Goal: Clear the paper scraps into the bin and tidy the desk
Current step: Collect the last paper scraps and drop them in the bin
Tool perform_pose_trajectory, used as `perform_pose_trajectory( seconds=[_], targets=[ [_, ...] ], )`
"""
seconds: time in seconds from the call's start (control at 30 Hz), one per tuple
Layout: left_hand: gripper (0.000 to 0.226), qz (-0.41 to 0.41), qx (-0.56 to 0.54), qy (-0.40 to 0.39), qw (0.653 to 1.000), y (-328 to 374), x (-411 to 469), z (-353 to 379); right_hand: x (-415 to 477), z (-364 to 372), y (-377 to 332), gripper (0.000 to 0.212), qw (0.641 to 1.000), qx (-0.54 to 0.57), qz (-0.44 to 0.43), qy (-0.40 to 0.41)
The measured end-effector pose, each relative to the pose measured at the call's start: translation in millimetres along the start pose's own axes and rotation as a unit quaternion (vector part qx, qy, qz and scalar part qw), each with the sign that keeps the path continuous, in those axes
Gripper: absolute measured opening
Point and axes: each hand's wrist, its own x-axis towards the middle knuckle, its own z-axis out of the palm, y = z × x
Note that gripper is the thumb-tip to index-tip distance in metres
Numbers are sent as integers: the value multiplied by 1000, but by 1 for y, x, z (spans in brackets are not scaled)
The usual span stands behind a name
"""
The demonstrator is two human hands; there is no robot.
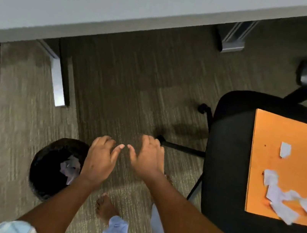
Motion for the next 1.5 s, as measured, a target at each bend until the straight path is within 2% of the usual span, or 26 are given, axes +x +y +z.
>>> perform_pose_trajectory(
  seconds=[0.27,0.5,0.83,1.0,1.13,1.33,1.5],
  targets=[
    [60,94,36,-43,994,89,22,15,-18,-59,78,53,992,35,103,71],
    [41,192,67,-53,978,175,40,35,-37,-99,150,52,975,15,170,145],
    [52,301,72,-100,946,292,45,74,-67,-145,243,56,919,33,315,233],
    [69,375,100,-124,913,346,42,100,-91,-166,296,68,901,9,363,238],
    [95,400,127,-189,888,385,49,118,-109,-181,334,82,893,19,389,224],
    [114,426,166,-235,858,433,59,143,-123,-191,371,94,897,37,392,202],
    [127,452,235,-233,828,458,70,165,-126,-192,389,112,908,63,387,149]
  ],
)
